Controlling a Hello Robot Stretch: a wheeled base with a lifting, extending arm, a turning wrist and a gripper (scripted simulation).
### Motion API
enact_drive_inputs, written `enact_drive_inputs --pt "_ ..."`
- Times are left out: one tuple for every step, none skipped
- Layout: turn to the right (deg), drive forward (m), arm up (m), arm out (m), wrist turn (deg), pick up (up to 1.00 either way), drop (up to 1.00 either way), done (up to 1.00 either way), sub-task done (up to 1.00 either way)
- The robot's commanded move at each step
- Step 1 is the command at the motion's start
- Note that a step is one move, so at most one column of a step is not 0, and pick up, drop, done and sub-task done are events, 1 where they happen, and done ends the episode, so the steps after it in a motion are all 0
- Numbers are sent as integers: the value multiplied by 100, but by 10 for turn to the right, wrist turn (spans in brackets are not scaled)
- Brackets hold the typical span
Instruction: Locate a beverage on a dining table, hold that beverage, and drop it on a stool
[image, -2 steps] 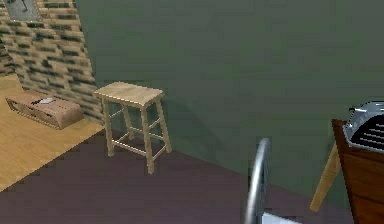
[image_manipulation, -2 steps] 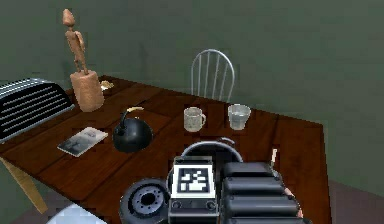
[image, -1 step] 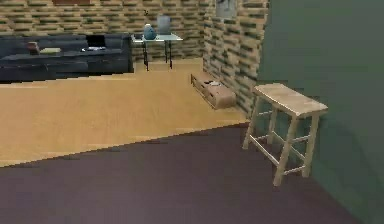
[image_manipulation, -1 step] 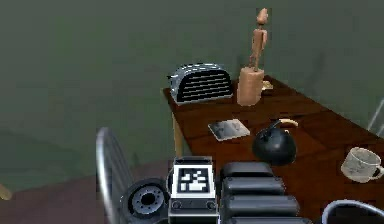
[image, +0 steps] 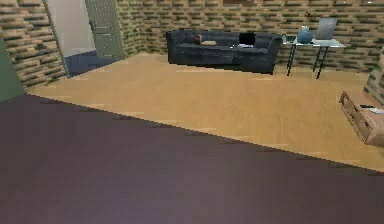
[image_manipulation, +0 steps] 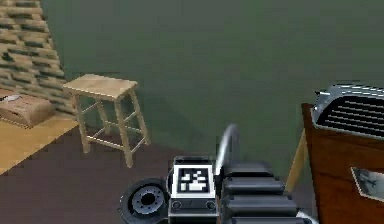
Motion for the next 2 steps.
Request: enact_drive_inputs --pt "0 40 0 0 0 0 0 0 0" --pt "450 0 0 0 0 0 0 0 0"
